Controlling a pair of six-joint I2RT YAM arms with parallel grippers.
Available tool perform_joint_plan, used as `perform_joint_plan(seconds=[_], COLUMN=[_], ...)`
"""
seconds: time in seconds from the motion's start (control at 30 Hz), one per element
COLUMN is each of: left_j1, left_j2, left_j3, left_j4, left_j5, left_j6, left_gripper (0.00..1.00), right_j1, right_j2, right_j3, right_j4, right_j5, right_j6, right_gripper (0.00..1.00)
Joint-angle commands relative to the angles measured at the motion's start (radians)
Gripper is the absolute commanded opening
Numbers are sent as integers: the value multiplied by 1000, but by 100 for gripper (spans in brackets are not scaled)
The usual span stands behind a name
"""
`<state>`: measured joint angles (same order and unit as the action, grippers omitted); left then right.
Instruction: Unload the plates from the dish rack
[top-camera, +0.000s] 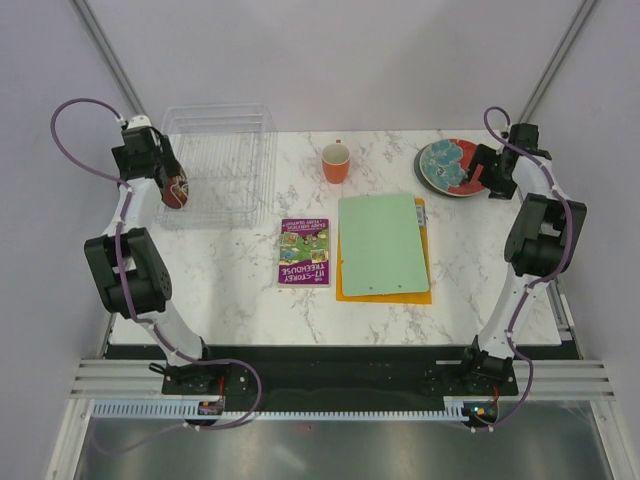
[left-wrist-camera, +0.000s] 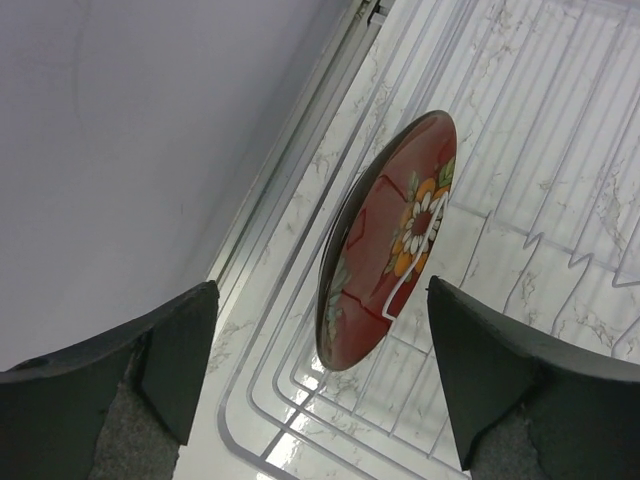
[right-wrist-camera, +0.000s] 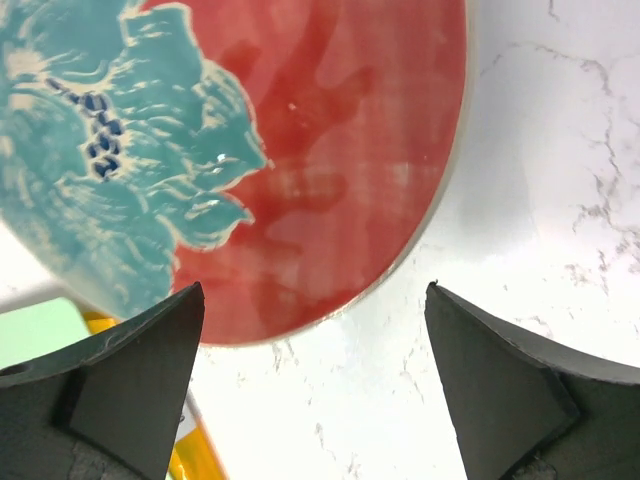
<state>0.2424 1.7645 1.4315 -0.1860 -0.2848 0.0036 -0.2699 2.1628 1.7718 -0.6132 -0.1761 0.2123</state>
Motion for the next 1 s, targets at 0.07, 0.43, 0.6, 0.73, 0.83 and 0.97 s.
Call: perform_joint_plan(seconds=[0.07,0.43,0.6,0.73,0.83,0.97], left_j1=[5,11,15,14,14,14], left_j2=[56,118,156,181,190,161], left_j3=[55,79,99,101,95,61], left_j4=[36,68,71,89,103,157], left_j5=[36,110,116,105,92,88], left_j6=[-48,-89,-91,-82,-74,-68], left_gripper=[86,79,75,65,54,29], right_j1=[17,24,29,29,31,35], right_j2=[-167,-228,-233,-236,-241,-242], right_j3=[-46,-92,-98,-98,-101,-107], right_j4=[63,89,96,95,95,98], right_j5=[13,-3,-11,-17,-16,-10], right_j6=[-13,-16,-17,-19,-21,-22], right_gripper=[98,98,98,98,98,98])
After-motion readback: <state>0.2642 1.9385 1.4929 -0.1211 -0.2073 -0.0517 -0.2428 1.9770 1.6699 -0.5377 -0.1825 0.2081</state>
